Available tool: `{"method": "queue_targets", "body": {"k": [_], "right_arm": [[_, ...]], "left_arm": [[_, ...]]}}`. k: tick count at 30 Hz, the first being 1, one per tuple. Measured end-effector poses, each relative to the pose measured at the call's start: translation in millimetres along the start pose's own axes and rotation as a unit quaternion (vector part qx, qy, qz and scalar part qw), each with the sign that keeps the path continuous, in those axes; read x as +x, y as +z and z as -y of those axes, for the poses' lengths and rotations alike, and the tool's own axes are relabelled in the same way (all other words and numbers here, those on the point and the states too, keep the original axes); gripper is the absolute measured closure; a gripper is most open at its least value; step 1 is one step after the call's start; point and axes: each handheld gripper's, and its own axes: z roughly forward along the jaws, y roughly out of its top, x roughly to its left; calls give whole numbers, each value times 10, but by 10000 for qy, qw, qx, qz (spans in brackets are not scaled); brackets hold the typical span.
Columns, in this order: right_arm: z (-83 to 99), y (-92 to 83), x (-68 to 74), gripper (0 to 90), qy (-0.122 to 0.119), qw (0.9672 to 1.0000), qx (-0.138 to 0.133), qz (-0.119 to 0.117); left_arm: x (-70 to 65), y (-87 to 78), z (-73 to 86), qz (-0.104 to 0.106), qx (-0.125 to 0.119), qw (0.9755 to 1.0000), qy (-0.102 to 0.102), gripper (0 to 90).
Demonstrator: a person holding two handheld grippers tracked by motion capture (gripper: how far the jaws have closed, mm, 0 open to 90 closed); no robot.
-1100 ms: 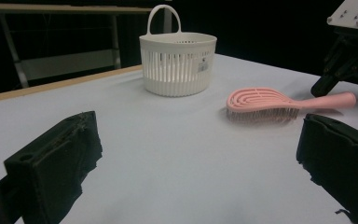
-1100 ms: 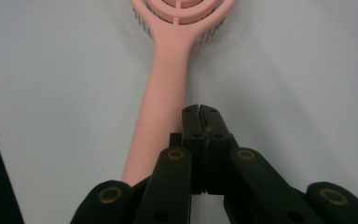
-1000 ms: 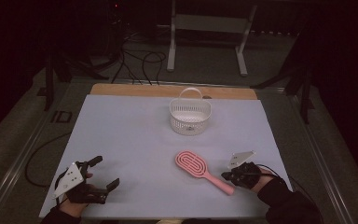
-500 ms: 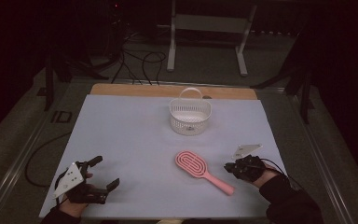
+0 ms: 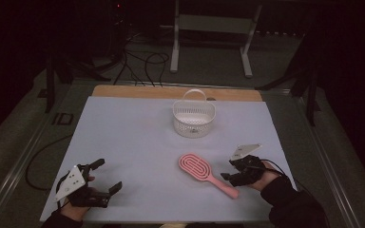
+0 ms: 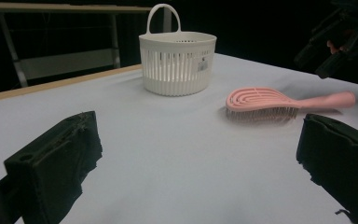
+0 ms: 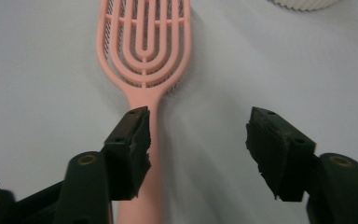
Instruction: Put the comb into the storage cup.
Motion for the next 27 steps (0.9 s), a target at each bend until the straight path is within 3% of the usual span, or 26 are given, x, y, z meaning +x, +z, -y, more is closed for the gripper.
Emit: {"method": "queue_targets", "body": {"k": [2, 3, 6, 18, 27], "right_arm": [[-31, 16, 29, 214, -11, 10000, 79, -52], [-31, 16, 29, 214, -11, 10000, 79, -52], [-93, 53, 108, 100, -42, 9996, 267, 1], [-255, 191, 276, 104, -355, 9961, 794, -121], [-261, 344, 280, 137, -331, 9923, 1160, -272]], "left_arm": [[0, 0, 0, 0, 1, 10000, 0, 0], [0, 0, 0, 0, 1, 10000, 0, 0], [0, 0, 0, 3, 1, 10000, -1, 0], [0, -3, 0, 8, 6, 10000, -6, 0], [3, -5, -1, 5, 1, 10000, -7, 0]]}}
